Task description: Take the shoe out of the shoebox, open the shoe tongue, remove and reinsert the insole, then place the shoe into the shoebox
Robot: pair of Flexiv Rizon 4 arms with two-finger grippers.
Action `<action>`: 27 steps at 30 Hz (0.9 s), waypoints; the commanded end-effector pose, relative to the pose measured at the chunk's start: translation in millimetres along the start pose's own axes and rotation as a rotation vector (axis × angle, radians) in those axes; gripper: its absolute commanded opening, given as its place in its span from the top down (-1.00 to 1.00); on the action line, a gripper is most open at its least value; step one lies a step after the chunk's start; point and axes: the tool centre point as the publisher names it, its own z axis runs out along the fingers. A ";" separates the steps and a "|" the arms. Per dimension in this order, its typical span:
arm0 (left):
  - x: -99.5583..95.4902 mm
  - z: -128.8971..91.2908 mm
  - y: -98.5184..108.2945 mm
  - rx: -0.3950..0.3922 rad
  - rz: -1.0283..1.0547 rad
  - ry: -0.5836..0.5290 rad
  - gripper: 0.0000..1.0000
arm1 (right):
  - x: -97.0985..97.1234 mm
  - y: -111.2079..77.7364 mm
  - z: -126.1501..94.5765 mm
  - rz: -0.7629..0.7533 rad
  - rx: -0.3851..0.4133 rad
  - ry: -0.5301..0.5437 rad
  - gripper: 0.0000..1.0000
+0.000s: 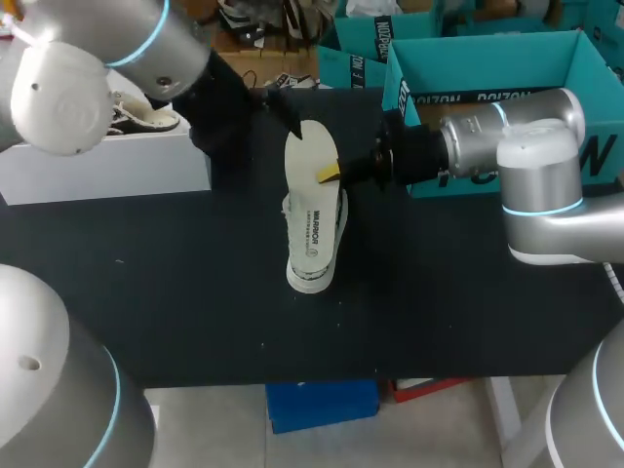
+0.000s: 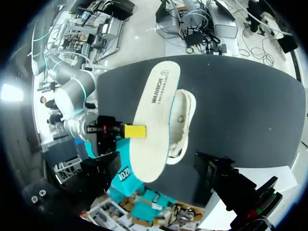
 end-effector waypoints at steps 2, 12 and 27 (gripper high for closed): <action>41.0 -1.3 -10.9 0.111 -0.103 -0.771 -1.00 | -0.6 0.2 0.9 0.001 0.000 -0.001 1.00; 54.1 11.8 -21.5 0.121 -0.142 -0.965 -1.00 | -0.6 0.2 0.9 0.001 0.000 -0.001 1.00; 59.3 24.6 -29.4 0.111 -0.160 -0.994 -1.00 | -0.6 0.2 0.9 0.001 0.000 -0.001 1.00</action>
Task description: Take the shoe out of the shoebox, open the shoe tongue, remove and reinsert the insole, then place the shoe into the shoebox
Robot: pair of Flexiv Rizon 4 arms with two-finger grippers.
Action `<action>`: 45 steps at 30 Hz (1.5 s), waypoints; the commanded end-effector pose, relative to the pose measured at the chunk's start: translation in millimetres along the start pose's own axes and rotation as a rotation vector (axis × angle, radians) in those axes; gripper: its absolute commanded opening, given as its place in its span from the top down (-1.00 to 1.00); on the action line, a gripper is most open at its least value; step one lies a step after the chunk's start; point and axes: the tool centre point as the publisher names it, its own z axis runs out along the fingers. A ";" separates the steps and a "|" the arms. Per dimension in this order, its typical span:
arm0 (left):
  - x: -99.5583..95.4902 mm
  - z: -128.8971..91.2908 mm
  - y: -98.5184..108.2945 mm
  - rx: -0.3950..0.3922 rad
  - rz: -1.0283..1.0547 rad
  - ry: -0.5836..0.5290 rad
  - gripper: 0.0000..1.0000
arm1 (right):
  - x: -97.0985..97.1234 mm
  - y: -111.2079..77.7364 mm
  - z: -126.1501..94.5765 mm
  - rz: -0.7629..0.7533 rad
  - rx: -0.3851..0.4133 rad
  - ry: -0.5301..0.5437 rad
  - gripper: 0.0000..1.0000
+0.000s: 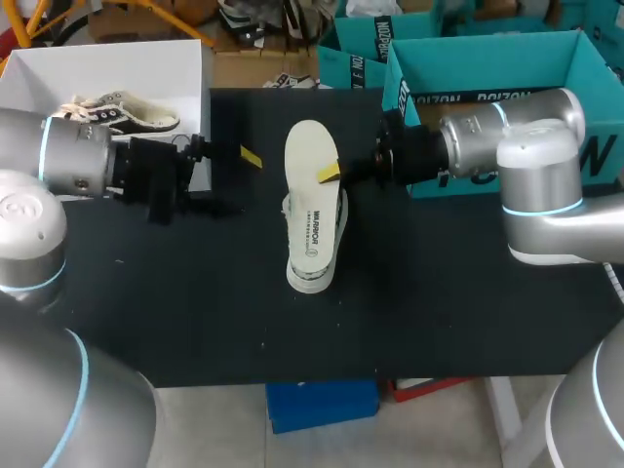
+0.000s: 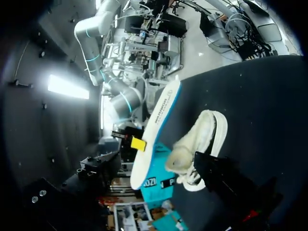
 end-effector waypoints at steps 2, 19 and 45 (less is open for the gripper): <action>4.8 0.8 -3.9 -0.010 0.005 -0.310 -1.00 | -0.6 0.2 0.9 0.001 0.000 -0.001 1.00; 18.0 18.7 -8.7 -0.045 0.016 -0.270 -1.00 | -0.6 0.2 0.9 0.001 0.000 -0.001 1.00; -7.3 64.0 7.0 -0.064 0.110 -0.278 -0.80 | -0.6 0.2 0.9 0.001 0.000 -0.001 1.00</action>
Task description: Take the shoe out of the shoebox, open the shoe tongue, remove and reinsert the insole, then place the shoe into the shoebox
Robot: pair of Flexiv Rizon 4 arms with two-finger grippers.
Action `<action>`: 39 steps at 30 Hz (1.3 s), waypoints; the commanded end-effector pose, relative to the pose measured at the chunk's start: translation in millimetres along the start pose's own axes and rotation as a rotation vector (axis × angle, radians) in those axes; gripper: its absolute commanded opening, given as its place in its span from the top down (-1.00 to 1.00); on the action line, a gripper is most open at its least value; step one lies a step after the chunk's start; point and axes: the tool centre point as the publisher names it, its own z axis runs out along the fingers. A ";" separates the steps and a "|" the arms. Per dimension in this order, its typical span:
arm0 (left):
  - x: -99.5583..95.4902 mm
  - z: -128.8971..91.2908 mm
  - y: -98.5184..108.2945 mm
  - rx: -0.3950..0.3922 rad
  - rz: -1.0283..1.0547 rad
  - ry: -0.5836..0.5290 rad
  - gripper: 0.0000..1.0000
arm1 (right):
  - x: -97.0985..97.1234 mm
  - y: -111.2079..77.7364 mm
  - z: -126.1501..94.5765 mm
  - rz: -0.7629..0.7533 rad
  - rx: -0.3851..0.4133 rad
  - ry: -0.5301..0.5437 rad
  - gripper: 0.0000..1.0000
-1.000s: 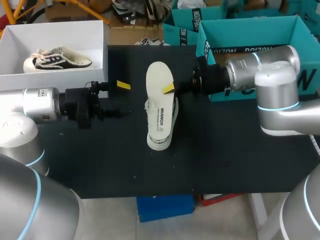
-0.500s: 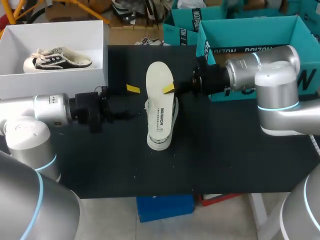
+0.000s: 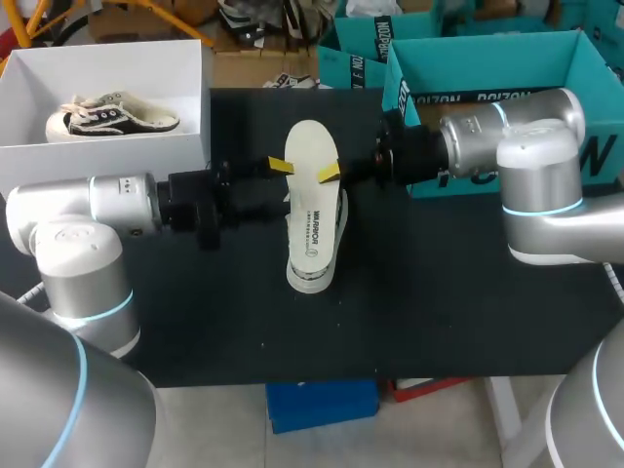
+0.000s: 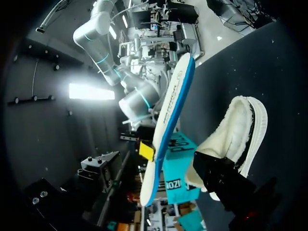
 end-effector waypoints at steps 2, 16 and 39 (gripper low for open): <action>1.1 6.1 7.2 0.015 0.008 0.002 -0.47 | -0.6 0.2 0.9 0.001 0.000 -0.001 1.00; -3.2 22.8 10.9 0.064 0.044 0.013 0.14 | -0.6 0.2 0.9 0.001 0.000 -0.001 1.00; 7.5 21.2 -7.0 0.127 -0.030 0.118 1.00 | 3.2 -12.8 -18.0 0.035 -0.069 -0.086 -1.00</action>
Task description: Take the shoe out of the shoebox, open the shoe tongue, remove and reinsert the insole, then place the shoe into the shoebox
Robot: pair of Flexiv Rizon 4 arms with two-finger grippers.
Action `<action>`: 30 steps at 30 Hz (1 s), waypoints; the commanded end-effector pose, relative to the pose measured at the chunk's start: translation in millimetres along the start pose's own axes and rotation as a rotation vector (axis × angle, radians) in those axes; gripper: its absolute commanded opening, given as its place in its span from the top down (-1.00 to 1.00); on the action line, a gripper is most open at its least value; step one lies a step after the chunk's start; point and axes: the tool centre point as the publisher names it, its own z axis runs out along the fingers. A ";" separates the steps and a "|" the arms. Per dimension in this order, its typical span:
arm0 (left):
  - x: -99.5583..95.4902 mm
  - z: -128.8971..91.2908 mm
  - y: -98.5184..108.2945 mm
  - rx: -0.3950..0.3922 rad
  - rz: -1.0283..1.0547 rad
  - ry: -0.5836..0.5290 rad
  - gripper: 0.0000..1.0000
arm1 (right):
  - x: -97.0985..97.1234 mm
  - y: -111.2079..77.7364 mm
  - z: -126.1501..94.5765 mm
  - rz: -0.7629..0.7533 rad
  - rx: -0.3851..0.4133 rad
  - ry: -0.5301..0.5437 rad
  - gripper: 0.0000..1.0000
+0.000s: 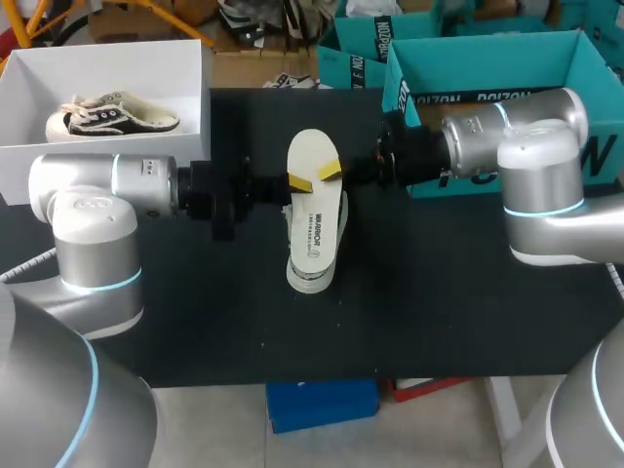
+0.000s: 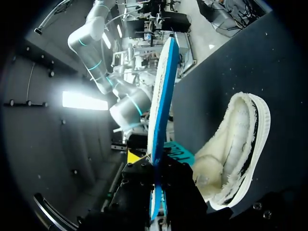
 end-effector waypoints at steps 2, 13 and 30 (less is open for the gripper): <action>1.2 -8.6 -9.8 0.023 -0.072 0.087 1.00 | 13.6 -22.4 -20.2 0.011 -0.065 -0.072 -1.00; 16.7 -33.4 -50.4 0.102 -0.279 0.229 1.00 | 26.5 -53.2 -42.6 0.041 -0.145 -0.189 -1.00; 46.9 -46.7 -87.0 0.261 -0.392 0.351 1.00 | 47.9 -101.1 -68.3 0.151 -0.344 -0.395 -1.00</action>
